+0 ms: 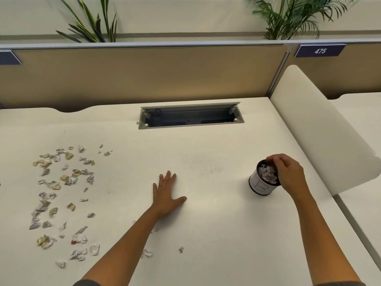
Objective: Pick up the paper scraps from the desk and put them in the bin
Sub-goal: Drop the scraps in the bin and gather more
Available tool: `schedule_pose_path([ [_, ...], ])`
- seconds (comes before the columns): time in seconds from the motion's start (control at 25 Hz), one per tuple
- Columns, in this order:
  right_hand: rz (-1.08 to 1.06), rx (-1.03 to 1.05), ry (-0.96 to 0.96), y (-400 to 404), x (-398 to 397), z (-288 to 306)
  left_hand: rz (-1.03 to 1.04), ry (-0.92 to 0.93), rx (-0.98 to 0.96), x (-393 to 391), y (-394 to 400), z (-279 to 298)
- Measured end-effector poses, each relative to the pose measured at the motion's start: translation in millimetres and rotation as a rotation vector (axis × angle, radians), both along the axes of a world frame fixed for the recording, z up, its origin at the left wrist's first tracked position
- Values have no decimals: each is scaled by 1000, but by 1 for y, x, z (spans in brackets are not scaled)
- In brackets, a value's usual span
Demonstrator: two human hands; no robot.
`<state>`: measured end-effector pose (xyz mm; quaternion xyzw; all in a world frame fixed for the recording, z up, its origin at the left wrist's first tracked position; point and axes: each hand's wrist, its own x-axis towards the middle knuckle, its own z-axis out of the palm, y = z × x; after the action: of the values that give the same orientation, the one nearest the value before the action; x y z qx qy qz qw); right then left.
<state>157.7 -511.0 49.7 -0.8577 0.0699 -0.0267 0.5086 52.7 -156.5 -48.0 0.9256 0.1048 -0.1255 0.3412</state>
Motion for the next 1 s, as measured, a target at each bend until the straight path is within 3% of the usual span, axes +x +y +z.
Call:
schedule_pose_path([
  [0.28, 99, -438, 122, 2, -5, -6, -15, -4, -69, -1, 5, -1],
  [0.44, -25, -434, -83, 12, -11, 4, -32, -6, -168, -3, 14, 2],
  [0.64, 112, -254, -198, 42, -25, 2, -124, 5, -85, -12, 24, 11],
  [0.88, 429, -213, 74, 99, -62, -23, -204, 34, 10, -40, 40, 27],
  [1.0, 746, -255, 273, 127, -95, -35, -234, 56, 17, -64, 52, 31],
])
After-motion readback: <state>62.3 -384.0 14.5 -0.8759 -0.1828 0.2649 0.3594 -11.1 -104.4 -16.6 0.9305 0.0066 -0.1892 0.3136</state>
